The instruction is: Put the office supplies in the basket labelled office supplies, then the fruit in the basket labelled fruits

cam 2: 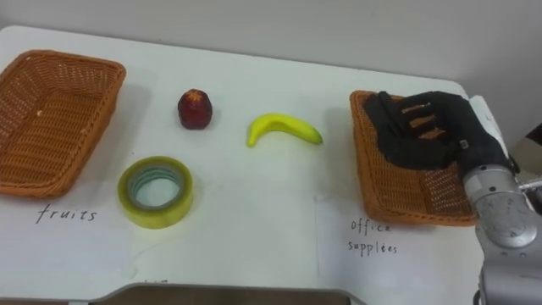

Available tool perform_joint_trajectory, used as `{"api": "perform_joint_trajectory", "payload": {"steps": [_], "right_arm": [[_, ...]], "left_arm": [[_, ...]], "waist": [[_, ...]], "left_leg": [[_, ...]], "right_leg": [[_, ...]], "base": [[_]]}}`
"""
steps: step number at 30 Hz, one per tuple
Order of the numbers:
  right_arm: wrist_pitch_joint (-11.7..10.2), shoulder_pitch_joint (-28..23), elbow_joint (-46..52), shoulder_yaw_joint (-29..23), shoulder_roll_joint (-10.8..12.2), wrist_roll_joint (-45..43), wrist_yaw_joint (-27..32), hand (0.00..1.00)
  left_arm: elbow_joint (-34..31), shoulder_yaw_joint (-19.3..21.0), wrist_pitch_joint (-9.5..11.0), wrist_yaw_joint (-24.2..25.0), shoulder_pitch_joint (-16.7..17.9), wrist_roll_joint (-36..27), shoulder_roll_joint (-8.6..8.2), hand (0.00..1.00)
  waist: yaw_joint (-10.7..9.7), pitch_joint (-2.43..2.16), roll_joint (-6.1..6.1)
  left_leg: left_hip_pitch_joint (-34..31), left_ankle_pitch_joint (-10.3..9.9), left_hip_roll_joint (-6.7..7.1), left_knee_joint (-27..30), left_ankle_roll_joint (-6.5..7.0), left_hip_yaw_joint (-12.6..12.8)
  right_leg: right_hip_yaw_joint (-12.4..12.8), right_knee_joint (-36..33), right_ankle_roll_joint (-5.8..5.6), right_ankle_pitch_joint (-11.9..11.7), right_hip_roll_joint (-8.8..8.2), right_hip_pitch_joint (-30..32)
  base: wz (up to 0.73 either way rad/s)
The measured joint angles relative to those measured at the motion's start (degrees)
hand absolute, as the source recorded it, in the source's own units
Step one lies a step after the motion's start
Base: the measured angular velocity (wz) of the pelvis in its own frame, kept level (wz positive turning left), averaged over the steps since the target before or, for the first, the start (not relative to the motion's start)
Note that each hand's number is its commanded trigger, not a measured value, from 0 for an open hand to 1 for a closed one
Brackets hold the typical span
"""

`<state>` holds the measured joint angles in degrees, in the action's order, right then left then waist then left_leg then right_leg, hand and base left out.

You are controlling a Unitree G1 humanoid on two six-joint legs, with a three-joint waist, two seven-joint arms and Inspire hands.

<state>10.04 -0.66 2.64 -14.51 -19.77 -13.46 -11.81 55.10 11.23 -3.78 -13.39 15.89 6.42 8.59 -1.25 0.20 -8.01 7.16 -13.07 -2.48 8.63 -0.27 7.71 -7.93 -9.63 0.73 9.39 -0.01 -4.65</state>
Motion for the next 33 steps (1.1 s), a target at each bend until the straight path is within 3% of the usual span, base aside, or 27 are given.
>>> {"api": "perform_joint_trajectory", "payload": {"steps": [3,7,14,25,26,27,28,29,30,33], "right_arm": [[0.0,0.0,-0.1,-0.1,0.0,-0.6,0.1,1.0],[0.0,-0.2,-2.0,-0.1,0.0,-0.6,1.0,1.0],[0.0,-1.0,-3.3,-0.1,0.0,-0.5,1.3,1.0],[0.0,-1.0,-4.2,-0.1,0.0,-0.6,1.3,1.0],[0.0,-1.1,-4.4,-0.1,0.0,-0.6,1.3,0.96],[-0.1,-1.1,-4.5,-0.1,0.0,-0.5,1.3,0.68],[-0.1,-1.2,-4.8,-0.1,0.0,-0.5,1.3,0.29],[-0.1,-1.3,-5.2,-0.1,0.0,-0.5,1.3,0.05],[-0.1,-1.3,-5.5,-0.1,0.0,-0.5,1.4,0.0],[-0.1,-1.6,-6.6,-0.1,0.0,-0.5,1.8,0.0]], "left_arm": [[-0.1,0.0,0.0,0.0,0.0,0.0,0.0,0.0],[-0.1,0.0,0.0,-0.2,-0.2,0.0,0.0,0.0],[0.0,0.0,0.0,-1.1,0.0,-0.1,0.01,0.0],[0.1,0.0,0.0,-1.2,0.2,-0.1,0.02,0.0],[0.1,0.0,0.0,-1.2,0.2,-0.1,0.04,0.0],[0.1,0.0,0.0,-1.2,0.2,-0.1,0.06,0.0],[0.1,0.0,0.0,-1.2,0.2,-0.2,0.13,0.0],[0.1,0.0,0.0,-1.2,0.2,-0.1,0.2,0.0],[0.1,0.0,0.0,-1.2,0.2,-0.1,0.2,0.0],[0.1,-0.1,0.0,-1.3,0.0,-0.1,0.21,0.0]], "waist": [[-0.1,-0.16,0.32],[-0.1,-0.73,0.87],[-0.2,-0.59,1.04],[-0.3,-0.13,0.23],[-0.3,-0.11,0.27],[-0.3,-0.11,0.28],[-0.4,-0.09,0.31],[-0.4,-0.06,0.35],[-0.4,-0.03,0.42],[-0.4,0.02,0.72]], "left_leg": [[-0.2,0.0,0.0,0.0,0.0,0.0],[-0.5,0.0,0.01,0.1,0.0,0.0],[-0.6,0.0,0.03,0.4,-0.01,0.1],[-1.0,0.0,0.1,0.5,0.0,0.1],[-1.0,0.0,0.09,0.5,0.0,0.1],[-1.0,0.0,0.09,0.5,0.0,0.1],[-1.0,0.0,0.08,0.5,0.0,0.1],[-1.0,0.0,0.07,0.5,0.0,0.1],[-0.9,0.0,0.06,0.5,0.0,0.1],[-0.8,0.0,0.07,0.5,0.0,0.1]], "right_leg": [[-0.1,0.0,0.0,0.0,-0.02,0.2],[-0.1,-0.1,0.0,0.0,-0.08,0.5],[0.0,-0.1,0.0,0.0,-0.13,0.5],[-0.1,0.0,-0.03,0.0,-0.16,0.8],[-0.1,0.0,-0.03,0.0,-0.16,0.8],[-0.1,0.0,-0.03,0.0,-0.16,0.8],[-0.1,0.0,-0.03,0.0,-0.16,0.8],[-0.1,0.0,-0.03,0.0,-0.16,0.8],[-0.1,0.0,-0.02,0.0,-0.15,0.8],[-0.1,-0.1,-0.03,0.0,-0.18,0.8]], "base": [[0.0],[0.0],[0.0],[0.0],[0.0],[0.0],[0.0],[0.0],[0.0],[0.0]]}}
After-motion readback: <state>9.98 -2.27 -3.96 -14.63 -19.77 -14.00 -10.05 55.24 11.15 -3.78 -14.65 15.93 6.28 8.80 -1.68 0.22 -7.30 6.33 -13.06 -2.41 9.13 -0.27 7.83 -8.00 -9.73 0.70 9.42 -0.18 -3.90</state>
